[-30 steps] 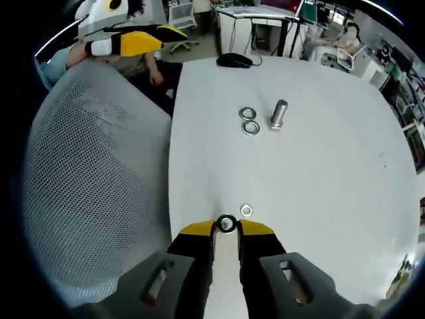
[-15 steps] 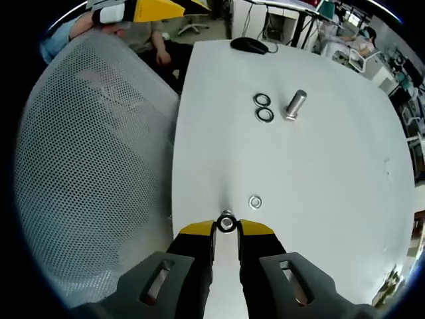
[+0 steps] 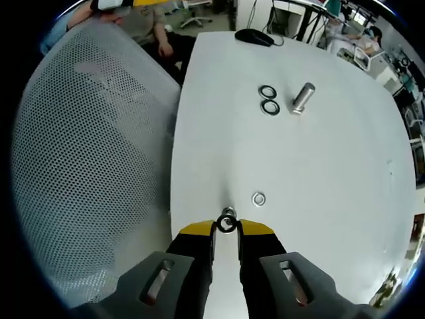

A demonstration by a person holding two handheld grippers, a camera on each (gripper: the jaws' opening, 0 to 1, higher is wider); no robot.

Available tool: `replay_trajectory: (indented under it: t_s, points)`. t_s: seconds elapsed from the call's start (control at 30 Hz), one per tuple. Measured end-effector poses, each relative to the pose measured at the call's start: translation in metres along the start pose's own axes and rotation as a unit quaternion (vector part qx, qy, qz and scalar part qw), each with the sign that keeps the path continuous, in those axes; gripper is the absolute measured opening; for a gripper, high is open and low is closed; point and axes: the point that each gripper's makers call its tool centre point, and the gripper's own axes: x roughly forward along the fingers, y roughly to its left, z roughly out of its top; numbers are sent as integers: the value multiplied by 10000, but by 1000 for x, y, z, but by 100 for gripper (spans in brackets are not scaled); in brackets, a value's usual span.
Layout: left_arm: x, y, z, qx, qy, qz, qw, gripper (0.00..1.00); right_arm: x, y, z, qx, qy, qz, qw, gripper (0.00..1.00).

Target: Place the washer onto the threaded stud by aligning its center hole with the stud, sliding it down to the base, and recovering from edge contact or off-axis alignment until the washer reaches the visible bottom stop.

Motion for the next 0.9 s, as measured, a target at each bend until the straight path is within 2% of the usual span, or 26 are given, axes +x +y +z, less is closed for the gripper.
replay_trajectory:
  t_s: [0.57,0.77,0.9]
  points:
    - [0,0,0,-3,2,-1,10000,29,-6,1,5,39,-150,15,9999,15]
    - [0,0,0,0,3,-4,10000,29,-5,8,3,103,-130,160,9997,15]
    - [0,0,0,4,14,-5,10000,29,-1,6,1,66,-83,131,9999,15]
